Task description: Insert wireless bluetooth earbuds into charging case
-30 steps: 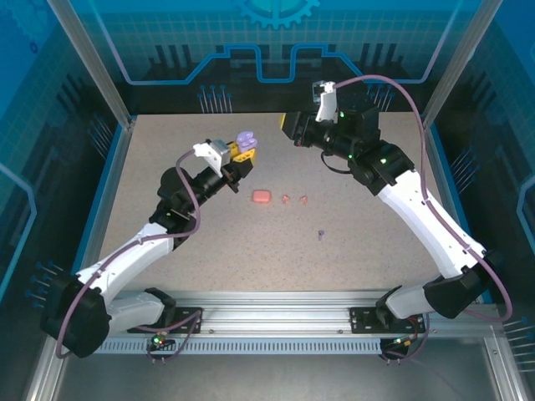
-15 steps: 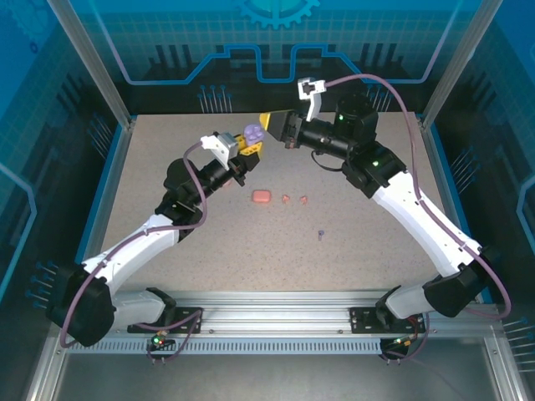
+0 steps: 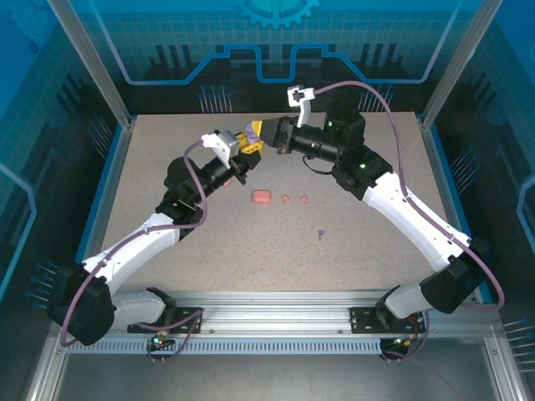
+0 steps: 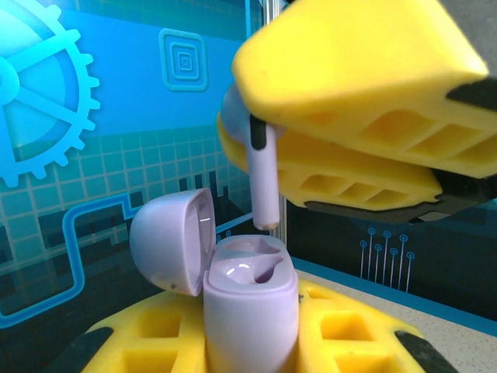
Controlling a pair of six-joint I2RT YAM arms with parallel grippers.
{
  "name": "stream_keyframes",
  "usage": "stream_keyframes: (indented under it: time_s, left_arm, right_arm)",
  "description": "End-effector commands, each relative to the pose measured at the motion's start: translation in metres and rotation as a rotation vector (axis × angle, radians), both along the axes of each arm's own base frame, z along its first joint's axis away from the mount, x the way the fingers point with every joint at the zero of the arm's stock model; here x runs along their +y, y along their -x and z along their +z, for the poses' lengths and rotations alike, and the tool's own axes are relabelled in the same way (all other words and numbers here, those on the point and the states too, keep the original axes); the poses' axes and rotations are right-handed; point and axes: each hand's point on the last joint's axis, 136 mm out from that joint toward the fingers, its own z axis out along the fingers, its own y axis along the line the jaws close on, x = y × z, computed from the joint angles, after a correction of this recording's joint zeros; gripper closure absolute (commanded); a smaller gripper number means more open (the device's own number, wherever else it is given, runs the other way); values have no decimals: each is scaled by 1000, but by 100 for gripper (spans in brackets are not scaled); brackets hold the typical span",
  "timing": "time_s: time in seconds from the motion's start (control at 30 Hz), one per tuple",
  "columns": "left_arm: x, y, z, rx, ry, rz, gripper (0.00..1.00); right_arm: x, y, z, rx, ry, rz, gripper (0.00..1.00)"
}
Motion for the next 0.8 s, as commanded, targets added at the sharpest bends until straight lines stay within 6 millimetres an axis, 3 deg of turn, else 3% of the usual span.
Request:
stream_keyframes:
  time_s: [0.0, 0.47, 0.77]
  left_arm:
    - [-2, 6, 25, -73, 19, -11, 100]
    - [-1, 6, 28, -72, 29, -5, 100]
    - [-3, 6, 24, -61, 19, -11, 100]
  right_arm:
    - [5, 5, 2, -13, -20, 22, 86]
    - [-1, 1, -10, 1, -20, -18, 86]
    - [-11, -2, -1, -5, -61, -41, 87]
